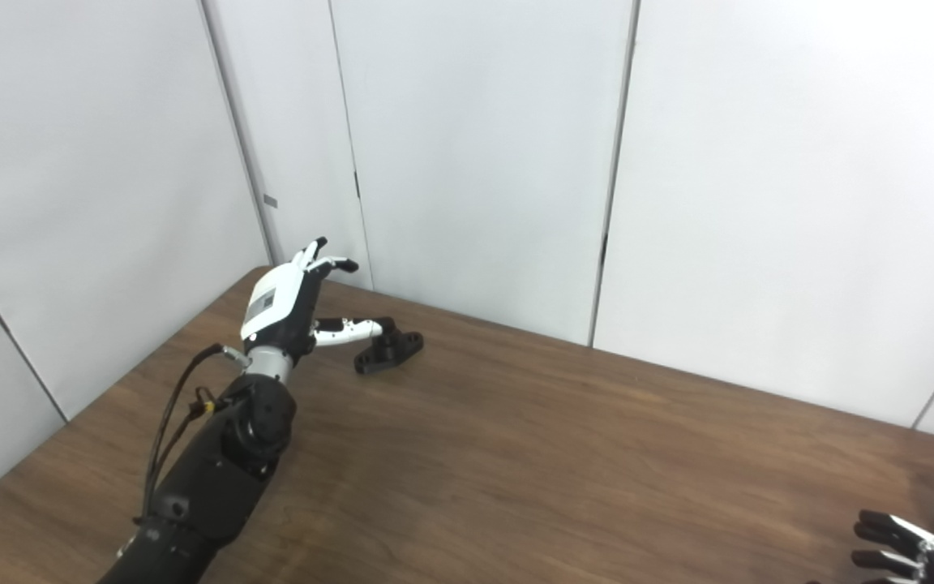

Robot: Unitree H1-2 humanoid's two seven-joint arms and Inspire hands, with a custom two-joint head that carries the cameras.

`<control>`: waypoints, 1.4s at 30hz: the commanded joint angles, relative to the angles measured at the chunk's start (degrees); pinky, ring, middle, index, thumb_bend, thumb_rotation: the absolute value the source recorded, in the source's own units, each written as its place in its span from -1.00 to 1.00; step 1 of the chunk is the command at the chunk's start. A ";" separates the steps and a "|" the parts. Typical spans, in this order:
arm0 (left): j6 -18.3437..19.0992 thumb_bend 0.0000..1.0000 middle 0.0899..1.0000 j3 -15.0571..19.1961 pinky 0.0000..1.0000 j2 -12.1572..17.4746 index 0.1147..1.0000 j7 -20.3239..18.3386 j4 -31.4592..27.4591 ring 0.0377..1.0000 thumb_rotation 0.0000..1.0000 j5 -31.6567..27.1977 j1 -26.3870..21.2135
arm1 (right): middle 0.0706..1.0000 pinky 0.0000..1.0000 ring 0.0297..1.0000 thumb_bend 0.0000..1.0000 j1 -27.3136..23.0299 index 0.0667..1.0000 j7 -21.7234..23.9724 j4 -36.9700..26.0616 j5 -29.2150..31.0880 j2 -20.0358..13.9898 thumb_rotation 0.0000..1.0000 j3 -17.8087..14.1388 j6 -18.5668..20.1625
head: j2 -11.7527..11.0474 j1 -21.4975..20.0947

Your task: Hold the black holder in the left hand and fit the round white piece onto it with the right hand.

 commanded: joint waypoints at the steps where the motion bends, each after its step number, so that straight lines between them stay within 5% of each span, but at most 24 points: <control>1: 1.70 1.00 1.00 -0.85 0.96 2.40 0.52 0.12 0.57 1.00 0.10 1.78 -3.39 | 0.32 -0.04 0.19 0.00 -1.08 0.34 -0.27 -2.27 0.32 -0.55 -1.00 -0.56 -0.63 | 0.15 -0.06; 7: 5.44 1.00 1.00 -3.58 0.88 3.01 0.55 -1.76 4.66 1.00 0.30 1.60 -4.50 | 0.31 -0.05 0.18 -0.01 -1.08 0.33 -0.33 -2.35 0.04 -0.47 -1.00 -0.52 -0.66 | 0.30 -0.54; 14: 4.91 1.00 1.00 -5.42 1.00 3.53 0.55 -2.73 8.23 1.00 0.37 0.26 -5.09 | 0.32 -0.06 0.18 -0.01 -0.92 0.32 -0.14 -3.19 0.39 -0.18 -1.00 -0.52 -0.07 | 0.43 -0.78; 42: 3.40 1.00 1.00 -8.70 1.00 2.84 0.47 0.29 15.74 1.00 0.04 -1.18 -7.40 | 0.31 -0.07 0.17 -0.01 0.13 0.32 0.00 -6.63 -0.26 0.23 -1.00 -0.11 2.61 | 1.31 -1.38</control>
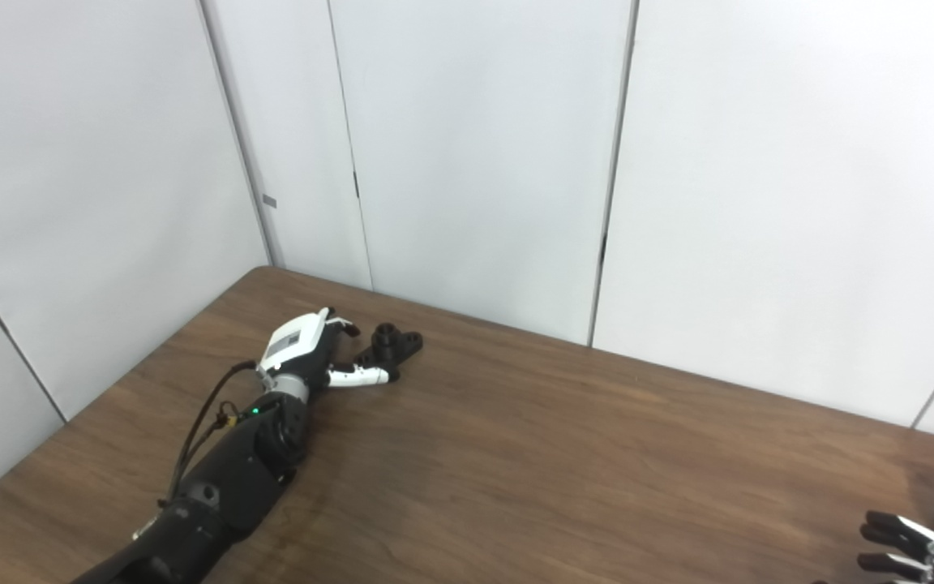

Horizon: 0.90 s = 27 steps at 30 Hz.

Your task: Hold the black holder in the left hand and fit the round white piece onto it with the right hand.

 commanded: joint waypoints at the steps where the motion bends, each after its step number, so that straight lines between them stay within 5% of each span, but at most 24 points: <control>1: -1.67 1.00 1.00 0.05 1.00 1.50 0.46 2.11 0.35 1.00 0.02 0.16 -3.70 | 0.31 -0.07 0.16 -0.02 -1.06 0.32 -0.32 -2.72 -0.18 0.10 -1.00 -0.06 -0.79 | 0.14 -0.23; 27: -8.89 0.88 0.98 -1.71 0.98 -1.40 0.30 7.14 9.41 1.00 -0.33 -3.16 -4.76 | 0.28 -0.10 0.12 -0.01 0.03 0.31 -0.23 -5.24 0.01 -0.45 -1.00 -0.60 0.40 | 2.25 -0.70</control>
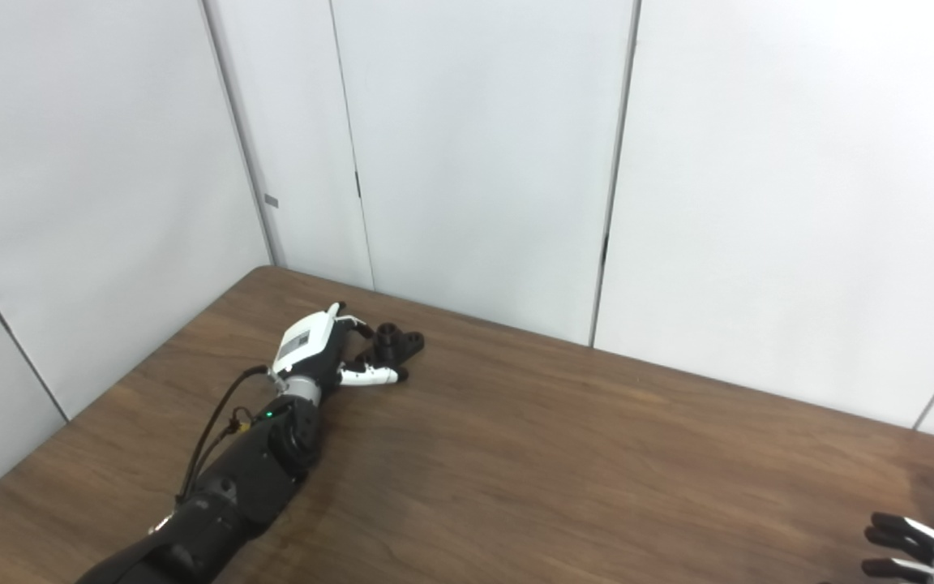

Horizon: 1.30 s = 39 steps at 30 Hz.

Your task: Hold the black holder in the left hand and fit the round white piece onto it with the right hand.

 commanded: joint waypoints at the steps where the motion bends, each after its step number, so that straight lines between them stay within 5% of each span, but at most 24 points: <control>1: -1.77 0.83 0.97 -0.57 0.99 0.10 0.25 0.45 1.05 1.00 -0.41 -0.42 -1.87 | 0.28 -0.10 0.11 -0.01 -1.08 0.31 -0.24 -1.72 0.05 -0.55 -1.00 -0.54 -1.15 | 0.05 -0.08; 3: -2.42 0.73 0.93 -0.84 1.00 0.08 0.10 0.71 1.76 1.00 -0.63 -0.63 -1.87 | 0.29 -0.10 0.11 -0.01 -1.11 0.32 -0.25 -1.63 0.07 -0.56 -1.00 -0.59 -1.22 | 0.05 -0.08; 5: -2.42 0.23 0.91 -1.76 1.00 0.38 -0.09 0.40 2.28 1.00 -0.81 -0.24 -1.96 | 0.28 -0.10 0.11 -0.01 -1.30 0.32 -0.24 -1.60 -0.12 -0.55 -1.00 -0.59 -0.86 | 0.31 0.03; 7: -2.80 0.09 0.89 -2.42 1.00 0.63 -0.15 0.08 2.48 1.00 -0.86 -0.30 -1.86 | 0.28 -0.09 0.12 -0.01 -1.58 0.32 -0.26 -1.29 -0.23 -0.55 -1.00 -0.54 -0.82 | 0.31 0.04; 18: -2.76 0.05 0.85 -3.85 1.00 0.95 -0.18 -2.72 -2.86 1.00 -0.87 -1.14 1.64 | 0.28 -0.07 0.11 -0.02 -2.72 0.31 -0.40 0.05 -0.27 -0.39 -1.00 -0.35 -1.45 | 0.01 0.12; 26: -7.61 0.05 0.87 -5.46 1.00 -0.01 -0.17 -3.86 -6.30 1.00 -0.87 -1.72 5.30 | 0.28 -0.09 0.10 -0.01 -3.36 0.30 -1.06 0.93 -1.11 0.10 -1.00 0.08 -2.38 | 0.76 -2.03; 32: -12.83 0.05 0.96 -9.08 1.00 0.10 -0.16 -10.03 -15.03 1.00 -0.88 -3.49 9.55 | 0.30 -0.06 0.10 0.00 -3.61 0.32 -1.36 1.44 -1.03 0.99 -1.00 0.36 -2.54 | 1.99 -6.27; 39: -14.71 0.05 1.00 -14.52 1.00 -0.03 -0.15 -18.76 -27.89 1.00 -0.87 -3.78 13.10 | 0.32 -0.06 0.12 0.06 -3.85 0.33 -2.29 4.71 -2.93 0.77 -1.00 0.91 -6.36 | 4.11 -11.86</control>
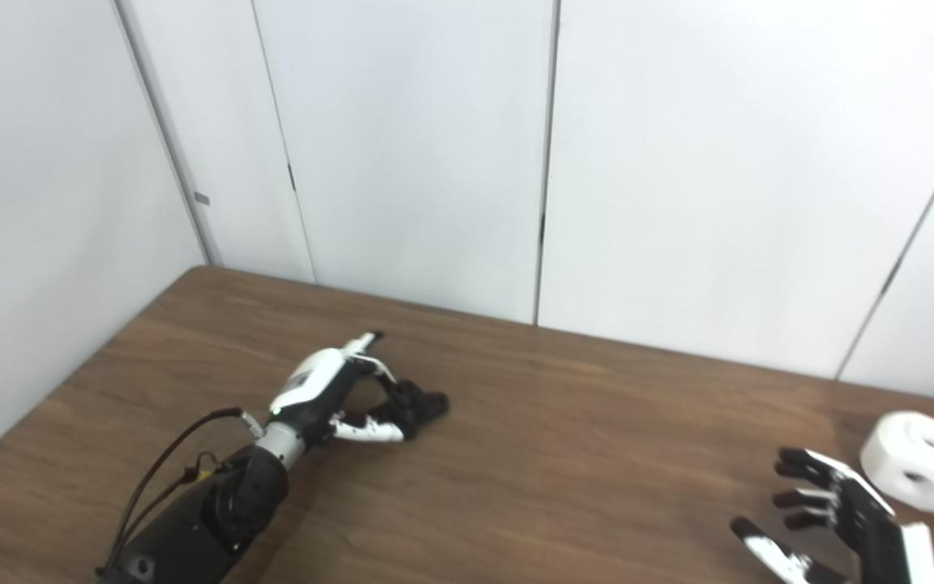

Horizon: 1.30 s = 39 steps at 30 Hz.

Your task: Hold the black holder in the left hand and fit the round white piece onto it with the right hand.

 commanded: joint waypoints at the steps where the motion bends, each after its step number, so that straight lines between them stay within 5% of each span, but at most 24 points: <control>1: -3.26 0.05 1.00 -3.93 1.00 -0.77 -0.15 -5.46 -3.26 1.00 -0.87 1.08 0.62 | 0.32 -0.06 0.12 0.07 -1.89 0.33 -1.58 -0.10 -0.92 -0.35 -1.00 0.16 -4.16 | 0.81 -1.79; 11: -11.48 0.05 1.00 -10.43 0.94 -3.04 -0.15 -10.10 -6.38 1.00 -0.87 3.16 0.83 | 0.30 -0.06 0.12 0.12 -3.06 0.32 -3.10 2.61 -2.53 0.88 -1.00 1.64 -7.11 | 3.47 -9.88; 25: -15.14 0.05 0.96 -16.41 0.87 -4.51 -0.16 -12.99 -1.15 1.00 -0.88 8.75 -0.48 | 0.29 -0.06 0.12 0.11 -4.93 0.31 -2.30 -1.28 -6.49 2.21 -1.00 3.61 -2.73 | 3.90 -21.57; 29: -15.52 0.05 0.92 -17.48 0.84 -4.51 -0.16 -10.62 1.49 1.00 -0.88 12.87 -0.97 | 0.31 -0.11 0.12 0.17 -6.65 0.34 5.58 -11.43 -9.14 -4.30 -1.00 3.12 5.88 | 1.92 -28.08; 31: -15.34 0.05 0.92 -17.74 0.85 -4.24 -0.15 -10.02 2.04 1.00 -0.87 13.76 -1.05 | 0.35 -0.03 0.19 0.25 -7.96 0.39 9.78 -15.60 -14.66 -8.48 -0.81 3.37 10.30 | 0.95 -30.57; 35: -15.64 0.05 0.92 -17.95 0.86 -2.70 -0.15 -10.41 2.28 1.00 -0.88 14.19 -1.08 | 0.63 0.17 0.49 0.38 -13.63 0.61 26.86 -22.71 -33.65 -19.62 -0.44 6.35 21.81 | -3.76 -40.51; 39: -18.25 0.05 0.86 -17.34 0.74 -1.58 -0.15 -8.80 3.34 0.92 -0.89 13.42 -0.77 | 0.83 0.56 0.75 0.69 -20.22 0.73 37.79 -20.70 -49.15 -23.75 -0.38 9.43 26.57 | -7.68 -47.14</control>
